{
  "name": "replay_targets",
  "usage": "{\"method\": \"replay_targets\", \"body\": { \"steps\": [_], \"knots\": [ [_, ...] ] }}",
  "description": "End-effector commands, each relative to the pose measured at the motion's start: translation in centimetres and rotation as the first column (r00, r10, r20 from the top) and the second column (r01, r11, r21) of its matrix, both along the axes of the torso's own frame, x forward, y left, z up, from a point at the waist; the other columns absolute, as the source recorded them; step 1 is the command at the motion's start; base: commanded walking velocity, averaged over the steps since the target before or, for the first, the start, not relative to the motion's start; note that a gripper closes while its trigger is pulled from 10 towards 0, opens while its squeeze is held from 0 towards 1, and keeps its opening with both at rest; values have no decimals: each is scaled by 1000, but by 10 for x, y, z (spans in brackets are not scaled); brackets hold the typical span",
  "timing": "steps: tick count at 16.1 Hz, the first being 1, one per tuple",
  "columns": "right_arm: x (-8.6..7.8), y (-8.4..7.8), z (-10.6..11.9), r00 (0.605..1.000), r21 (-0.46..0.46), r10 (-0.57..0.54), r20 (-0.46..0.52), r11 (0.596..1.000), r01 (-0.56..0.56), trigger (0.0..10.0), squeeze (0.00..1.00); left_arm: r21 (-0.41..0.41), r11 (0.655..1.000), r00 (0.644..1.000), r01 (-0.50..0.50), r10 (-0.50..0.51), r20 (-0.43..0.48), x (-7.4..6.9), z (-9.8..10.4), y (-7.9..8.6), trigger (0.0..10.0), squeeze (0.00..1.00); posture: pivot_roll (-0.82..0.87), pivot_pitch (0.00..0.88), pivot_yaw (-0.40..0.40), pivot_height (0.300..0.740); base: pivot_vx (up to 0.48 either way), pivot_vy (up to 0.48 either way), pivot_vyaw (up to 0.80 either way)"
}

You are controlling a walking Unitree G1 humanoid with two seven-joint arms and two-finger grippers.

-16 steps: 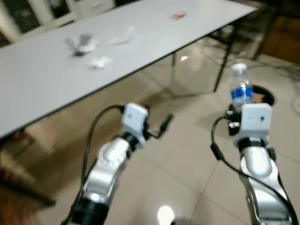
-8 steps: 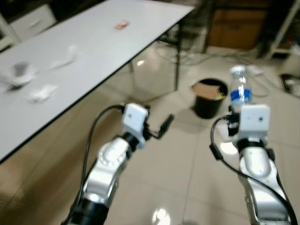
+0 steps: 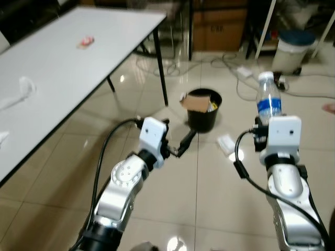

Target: Picking trash to rubbish bin

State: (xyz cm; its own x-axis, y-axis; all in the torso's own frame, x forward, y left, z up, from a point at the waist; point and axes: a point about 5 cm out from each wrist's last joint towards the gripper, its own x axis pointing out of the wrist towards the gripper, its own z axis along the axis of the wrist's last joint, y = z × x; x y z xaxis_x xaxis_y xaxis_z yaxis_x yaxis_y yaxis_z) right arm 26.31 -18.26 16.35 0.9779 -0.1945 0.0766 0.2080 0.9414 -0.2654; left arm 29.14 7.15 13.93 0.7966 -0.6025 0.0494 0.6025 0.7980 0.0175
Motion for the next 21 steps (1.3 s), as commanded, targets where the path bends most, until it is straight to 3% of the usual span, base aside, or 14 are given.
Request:
{"method": "replay_targets", "body": {
  "steps": [1, 19, 21],
  "knots": [
    [0, 9, 1, 1000, 5, 30, 7, 1000, -30, 10000, 0, 20, 999, 1000, -30, 30, -4, 1, -2, 11, 10000, 0, -131, 125, 98, 740, 337, 0, 0],
    [1, 9, 1, 999, 3, 36, 7, 999, -36, 10000, 0, 22, 1000, 1000, -20, 20, -5, 3, -3, 9, 10000, 0, -133, 116, 96, 740, 343, 0, 0],
    [2, 9, 1, 999, 9, 37, 6, 999, -37, 10000, 0, 22, 1000, 1000, -22, 22, -4, 3, -3, 9, 10000, 0, -131, 117, 97, 740, 345, 0, -788]
  ]
}}
